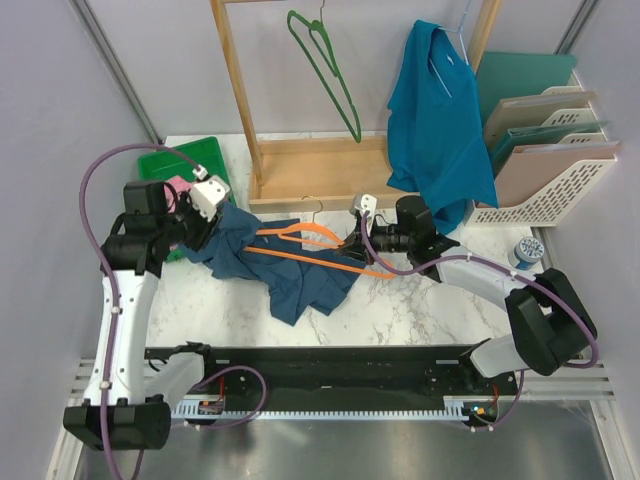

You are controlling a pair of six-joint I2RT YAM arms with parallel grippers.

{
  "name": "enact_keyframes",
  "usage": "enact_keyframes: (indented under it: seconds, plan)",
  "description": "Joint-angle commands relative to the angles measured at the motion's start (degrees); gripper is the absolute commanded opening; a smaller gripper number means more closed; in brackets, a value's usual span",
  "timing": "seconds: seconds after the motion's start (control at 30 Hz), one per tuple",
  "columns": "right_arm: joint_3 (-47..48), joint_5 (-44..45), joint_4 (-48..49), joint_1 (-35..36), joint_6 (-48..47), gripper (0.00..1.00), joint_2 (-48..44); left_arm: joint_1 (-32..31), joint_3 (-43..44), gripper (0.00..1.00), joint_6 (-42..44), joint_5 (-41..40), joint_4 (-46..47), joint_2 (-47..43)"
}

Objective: Place the t-shirt on the hanger

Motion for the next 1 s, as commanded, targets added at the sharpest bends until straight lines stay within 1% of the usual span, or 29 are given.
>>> enact_keyframes:
  seconds: [0.0,0.03,0.1,0.13,0.17,0.2,0.23,0.27,0.3,0.33,0.4,0.57,0.77,0.83,0.87,0.9,0.93,0.97]
  plan:
    - [3.51,-1.9,5.73,-0.16,3.11,0.0,0.07,-4.13,-6.52,0.46,0.09,7.79,-7.5,-2.07]
    - [3.6,-1.9,5.64,-0.16,3.19,0.0,0.07,-5.98,-7.58,0.46,-0.43,4.91,-6.63,-2.78]
    - [3.69,-1.82,5.12,-0.24,3.19,0.0,0.07,-11.43,-11.27,0.48,-4.38,0.34,-3.39,-3.22]
    - [3.69,-1.9,5.11,-0.16,3.37,0.0,-0.01,-13.54,-11.97,0.47,-5.44,-3.69,-2.5,-2.87]
    - [3.6,-1.82,5.03,-0.24,3.63,0.0,-0.1,-16.34,-13.11,0.47,-7.02,-4.6,-0.67,-2.87]
    - [3.6,-1.82,4.85,-0.24,3.81,0.0,-0.02,-17.5,-13.91,0.47,-8.16,-5.92,0.92,-2.78]
    - [3.6,-1.73,4.67,-0.24,3.98,0.0,-0.1,-18.64,-14.44,0.47,-9.65,-10.37,2.67,-2.44]
    - [3.6,-1.64,4.59,-0.24,3.98,0.0,-0.19,-19.44,-15.05,0.45,-11.76,-11.89,4.95,-1.39]
    - [3.69,-1.55,4.32,-0.16,3.98,0.0,-0.19,-19.53,-15.23,0.44,-12.73,-13.3,6.37,-1.12]
    - [3.69,-1.29,4.15,-0.16,3.98,0.0,-0.45,-19.54,-15.41,0.44,-13.79,-16.71,7.86,-0.85]
    - [3.69,-1.38,3.88,-0.24,3.98,0.0,-0.45,-19.62,-15.85,0.44,-15.64,-18.32,10.85,-0.67]
    - [3.78,-1.55,3.88,-0.24,4.07,0.0,-0.28,-20.06,-17.17,0.43,-17.67,-24.37,13.76,0.38]
    - [3.95,-1.64,3.97,-0.24,4.34,0.0,-0.1,-20.15,-17.17,0.43,-19.24,-23.51,14.38,2.75]
    - [4.04,-1.55,4.06,-0.24,4.51,0.0,-0.1,-20.06,-17.08,0.37,-19.77,-23.51,14.73,3.8]
    - [4.04,-1.38,4.14,-0.24,4.51,0.0,-0.19,-20.06,-16.9,0.31,-20.12,-23.34,14.73,3.9]
    - [4.13,-1.29,4.06,-0.24,4.6,0.0,-0.02,-20.15,-16.82,0.09,-20.3,-23.25,14.65,4.07]
    - [4.13,-0.94,4.14,-0.24,4.95,0.0,-0.19,-20.24,-16.81,0.02,-20.3,-21.59,14.04,3.55]
    - [4.22,-0.41,4.58,-0.24,5.39,0.0,-0.1,-20.41,-16.64,0.02,-19.35,-20.1,13.42,3.02]
